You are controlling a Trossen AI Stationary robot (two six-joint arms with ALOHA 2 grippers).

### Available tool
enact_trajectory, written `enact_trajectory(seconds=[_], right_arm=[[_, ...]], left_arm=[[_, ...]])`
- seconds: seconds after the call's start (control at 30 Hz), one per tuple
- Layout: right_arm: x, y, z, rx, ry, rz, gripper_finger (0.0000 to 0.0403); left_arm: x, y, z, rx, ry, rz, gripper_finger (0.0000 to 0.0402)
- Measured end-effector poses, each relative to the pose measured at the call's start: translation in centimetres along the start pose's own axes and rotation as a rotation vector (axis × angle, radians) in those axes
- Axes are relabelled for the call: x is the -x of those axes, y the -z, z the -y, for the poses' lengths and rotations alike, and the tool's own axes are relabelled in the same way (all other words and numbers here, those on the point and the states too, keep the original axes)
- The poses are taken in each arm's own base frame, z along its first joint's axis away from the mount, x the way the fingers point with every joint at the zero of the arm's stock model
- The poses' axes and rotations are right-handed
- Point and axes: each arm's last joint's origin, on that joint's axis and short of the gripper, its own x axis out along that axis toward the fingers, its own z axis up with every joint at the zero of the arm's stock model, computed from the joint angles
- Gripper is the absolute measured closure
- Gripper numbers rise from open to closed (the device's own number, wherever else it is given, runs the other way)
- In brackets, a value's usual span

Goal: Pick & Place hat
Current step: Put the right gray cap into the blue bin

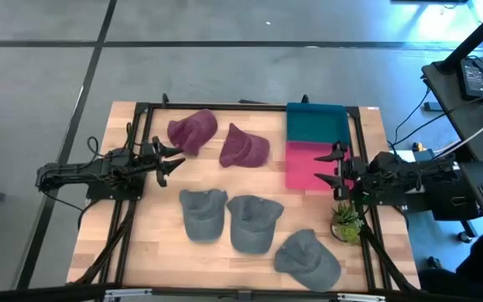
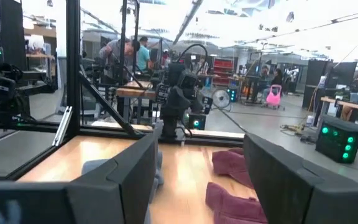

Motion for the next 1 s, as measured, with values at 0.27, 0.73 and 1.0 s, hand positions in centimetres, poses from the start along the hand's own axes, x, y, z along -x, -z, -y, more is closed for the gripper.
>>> enact_trajectory(seconds=[0.27,0.73,1.0], right_arm=[[-3.1,-2.6,-0.5,-0.021,-0.102,-0.246,0.0166],[-12.1,-3.5,-7.2,-0.091,-0.344,-0.968,0.0166],[-14.5,0.5,-12.4,-0.147,-0.408,-1.249,0.0166]], left_arm=[[0.0,0.0,0.0,-0.051,-0.001,0.0,0.0224],[0.0,0.0,0.0,-0.062,-0.001,-0.001,0.0224],[0.0,0.0,0.0,-0.061,-0.001,0.0,0.0224]])
